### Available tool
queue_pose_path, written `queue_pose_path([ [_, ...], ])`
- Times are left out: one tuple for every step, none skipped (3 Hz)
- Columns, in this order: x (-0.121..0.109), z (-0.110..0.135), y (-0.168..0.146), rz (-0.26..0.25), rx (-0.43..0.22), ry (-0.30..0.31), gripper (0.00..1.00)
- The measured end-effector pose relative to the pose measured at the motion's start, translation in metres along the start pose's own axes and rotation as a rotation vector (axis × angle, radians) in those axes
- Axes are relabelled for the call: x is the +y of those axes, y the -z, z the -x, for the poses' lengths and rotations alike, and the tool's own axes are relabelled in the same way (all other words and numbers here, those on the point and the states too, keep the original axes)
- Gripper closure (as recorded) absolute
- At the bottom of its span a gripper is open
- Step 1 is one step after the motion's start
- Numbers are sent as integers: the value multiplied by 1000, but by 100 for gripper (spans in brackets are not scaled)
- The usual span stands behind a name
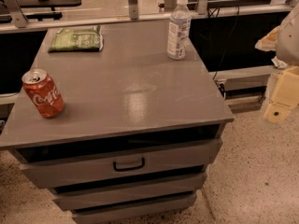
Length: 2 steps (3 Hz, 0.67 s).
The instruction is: Move blue plastic bottle near green jalapeno chip bag
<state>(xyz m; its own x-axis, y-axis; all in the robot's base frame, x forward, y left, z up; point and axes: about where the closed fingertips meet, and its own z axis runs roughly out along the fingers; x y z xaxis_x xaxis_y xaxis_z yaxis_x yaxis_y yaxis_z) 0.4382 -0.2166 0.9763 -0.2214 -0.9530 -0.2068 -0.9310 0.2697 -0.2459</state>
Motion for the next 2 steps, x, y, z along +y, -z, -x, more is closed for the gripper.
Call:
queue_pose_path([
  [-5,3,-3,-12,-14,0,0],
  [-28,16,-24,-48,-76,-8,0],
])
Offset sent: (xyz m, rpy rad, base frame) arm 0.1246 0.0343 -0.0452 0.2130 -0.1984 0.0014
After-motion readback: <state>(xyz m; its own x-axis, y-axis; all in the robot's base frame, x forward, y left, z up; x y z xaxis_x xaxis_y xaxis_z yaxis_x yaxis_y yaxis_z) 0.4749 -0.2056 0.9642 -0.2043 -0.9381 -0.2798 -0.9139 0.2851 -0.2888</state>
